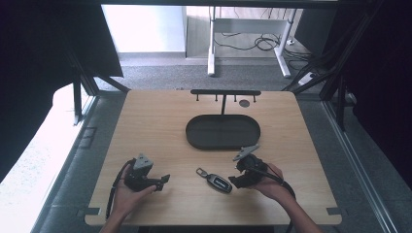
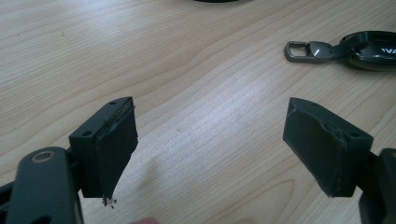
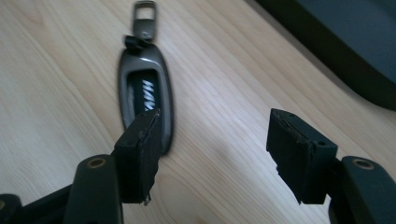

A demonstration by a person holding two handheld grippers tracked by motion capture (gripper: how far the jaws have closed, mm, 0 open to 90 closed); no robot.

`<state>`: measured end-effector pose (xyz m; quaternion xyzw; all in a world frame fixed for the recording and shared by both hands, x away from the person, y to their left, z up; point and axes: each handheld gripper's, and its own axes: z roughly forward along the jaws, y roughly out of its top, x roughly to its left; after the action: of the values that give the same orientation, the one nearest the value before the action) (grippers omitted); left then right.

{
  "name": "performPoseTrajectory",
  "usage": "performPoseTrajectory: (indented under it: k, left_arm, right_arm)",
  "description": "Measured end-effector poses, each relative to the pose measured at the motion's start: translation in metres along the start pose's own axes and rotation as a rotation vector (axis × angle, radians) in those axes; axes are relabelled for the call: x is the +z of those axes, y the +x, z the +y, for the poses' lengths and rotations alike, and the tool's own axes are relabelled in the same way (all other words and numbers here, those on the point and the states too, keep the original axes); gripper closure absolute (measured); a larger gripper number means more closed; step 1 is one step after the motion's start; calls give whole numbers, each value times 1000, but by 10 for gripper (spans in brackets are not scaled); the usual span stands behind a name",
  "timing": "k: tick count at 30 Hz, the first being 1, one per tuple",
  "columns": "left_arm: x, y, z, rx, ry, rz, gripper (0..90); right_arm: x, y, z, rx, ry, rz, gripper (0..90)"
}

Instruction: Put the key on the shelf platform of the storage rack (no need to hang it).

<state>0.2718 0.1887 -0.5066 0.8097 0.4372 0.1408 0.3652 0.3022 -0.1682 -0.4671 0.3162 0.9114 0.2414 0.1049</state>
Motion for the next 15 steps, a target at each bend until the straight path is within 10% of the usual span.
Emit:
performPoseTrajectory:
  k: [15]
  left_arm:
    - [1, 0, -2, 1, 9, 3, 179]
  right_arm:
    - [31, 25, 25, -90, 76, 44, 366]
